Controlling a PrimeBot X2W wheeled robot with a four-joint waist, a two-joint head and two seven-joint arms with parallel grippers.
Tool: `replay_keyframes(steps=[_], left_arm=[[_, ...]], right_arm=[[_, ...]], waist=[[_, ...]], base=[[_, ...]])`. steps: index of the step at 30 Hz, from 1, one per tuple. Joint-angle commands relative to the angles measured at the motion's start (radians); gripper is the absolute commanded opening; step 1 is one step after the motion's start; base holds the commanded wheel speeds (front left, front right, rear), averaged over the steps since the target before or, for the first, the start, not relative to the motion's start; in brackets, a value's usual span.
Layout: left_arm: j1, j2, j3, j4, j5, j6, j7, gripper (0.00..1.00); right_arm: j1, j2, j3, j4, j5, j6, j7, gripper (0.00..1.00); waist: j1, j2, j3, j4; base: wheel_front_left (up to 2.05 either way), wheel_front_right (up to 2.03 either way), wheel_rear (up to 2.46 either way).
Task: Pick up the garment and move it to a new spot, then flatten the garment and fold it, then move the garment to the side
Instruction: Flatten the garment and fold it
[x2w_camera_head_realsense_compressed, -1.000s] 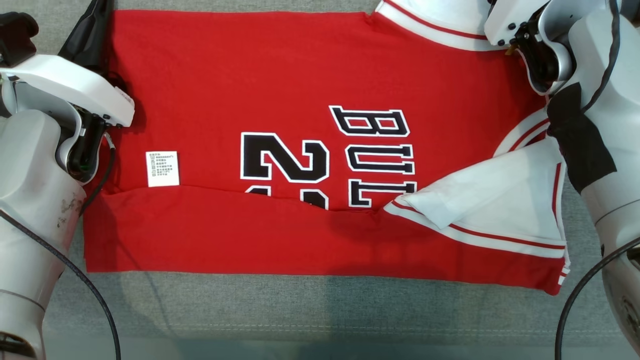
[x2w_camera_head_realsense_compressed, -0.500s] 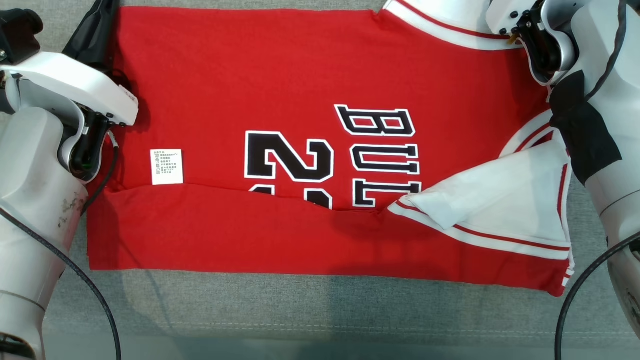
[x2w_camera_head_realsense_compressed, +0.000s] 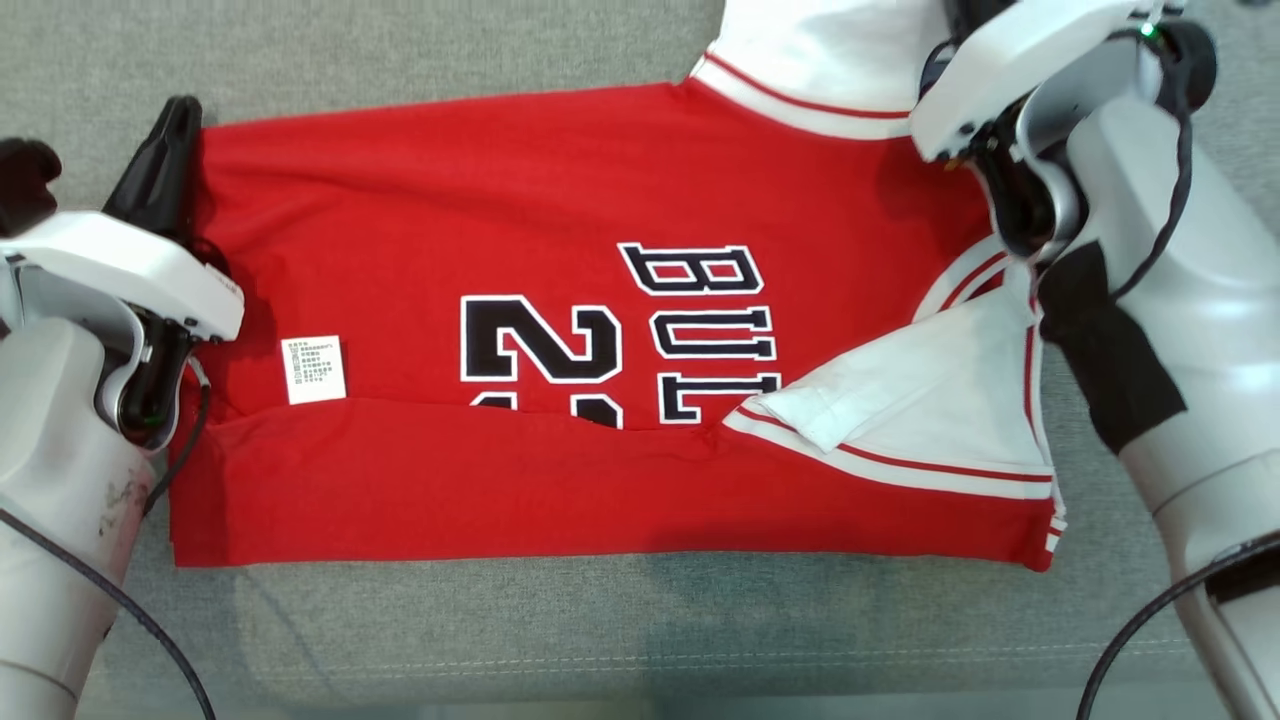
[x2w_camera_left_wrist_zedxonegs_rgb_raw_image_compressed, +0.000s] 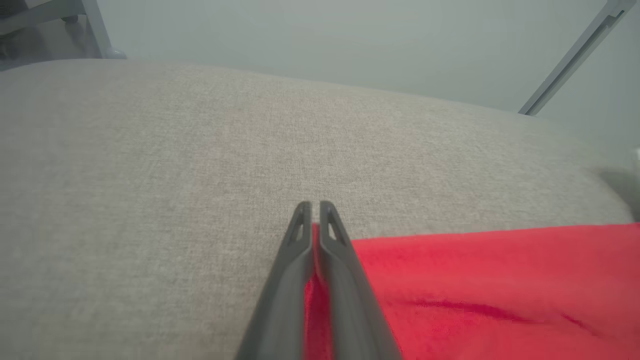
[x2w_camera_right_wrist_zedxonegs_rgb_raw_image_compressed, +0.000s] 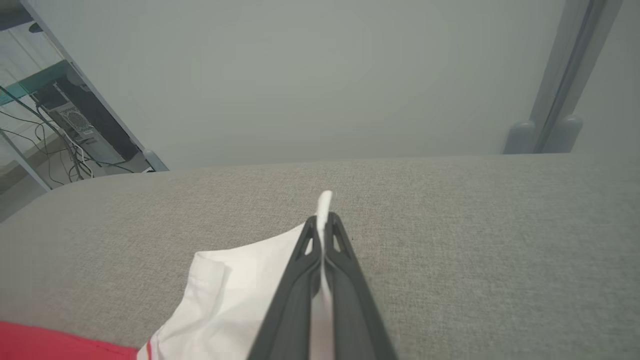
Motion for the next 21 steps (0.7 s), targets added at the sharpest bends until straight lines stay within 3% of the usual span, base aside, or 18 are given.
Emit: replay_keyframes(steps=[1, 12, 21], left_arm=[[0.016, 0.060, 0.042, -0.021, 0.006, 0.000, -0.003, 0.00], [0.197, 0.043, 0.122, -0.056, 0.017, 0.000, -0.003, 0.00], [0.283, 0.021, 0.150, -0.022, 0.038, 0.000, -0.003, 0.00]], right_arm=[[0.047, 0.016, 0.016, -0.052, 0.022, 0.000, -0.018, 0.00], [0.374, -0.114, 0.080, -0.359, 0.178, 0.000, -0.024, 0.00], [0.583, -0.179, 0.087, -0.553, 0.257, 0.000, 0.008, 0.00]], waist=[[0.0000, 0.0000, -0.027, -0.012], [0.0000, 0.0000, -0.155, -0.031], [0.0000, 0.0000, -0.212, -0.055]], base=[[0.00, 0.00, 0.00], [0.00, 0.00, 0.00], [0.00, 0.00, 0.00]])
